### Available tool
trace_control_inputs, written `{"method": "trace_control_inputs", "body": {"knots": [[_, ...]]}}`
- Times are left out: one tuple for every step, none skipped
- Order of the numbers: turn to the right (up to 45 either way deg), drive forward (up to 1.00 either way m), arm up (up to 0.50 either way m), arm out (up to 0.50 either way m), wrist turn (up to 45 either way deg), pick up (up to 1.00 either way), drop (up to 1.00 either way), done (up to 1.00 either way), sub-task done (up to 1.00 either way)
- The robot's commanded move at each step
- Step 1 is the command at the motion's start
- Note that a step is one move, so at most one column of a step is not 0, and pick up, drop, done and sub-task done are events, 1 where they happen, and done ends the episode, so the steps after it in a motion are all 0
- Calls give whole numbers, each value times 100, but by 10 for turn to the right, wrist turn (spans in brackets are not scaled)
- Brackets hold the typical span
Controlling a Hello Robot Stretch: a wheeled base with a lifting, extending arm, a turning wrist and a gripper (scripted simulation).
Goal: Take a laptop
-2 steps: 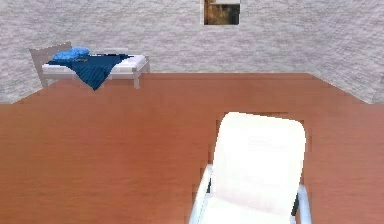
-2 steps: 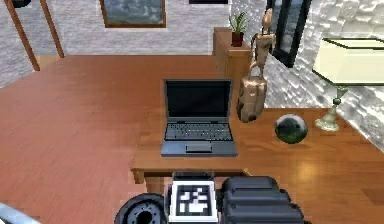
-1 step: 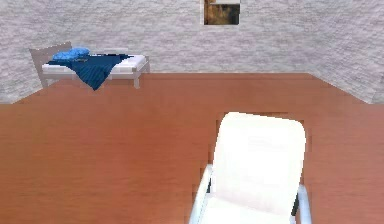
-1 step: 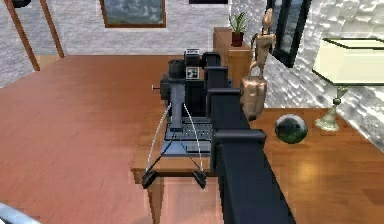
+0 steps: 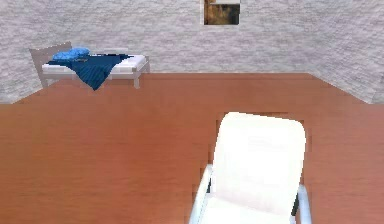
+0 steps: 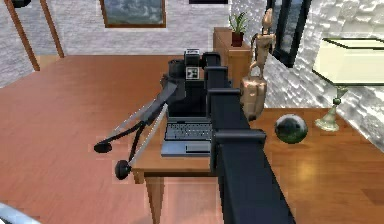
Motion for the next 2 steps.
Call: {"method": "trace_control_inputs", "body": {"knots": [[0, 0, 0, 0, 450, 0, 0, 0, 0], [0, 0, 0, 0, 450, 0, 0, 0, 0]]}}
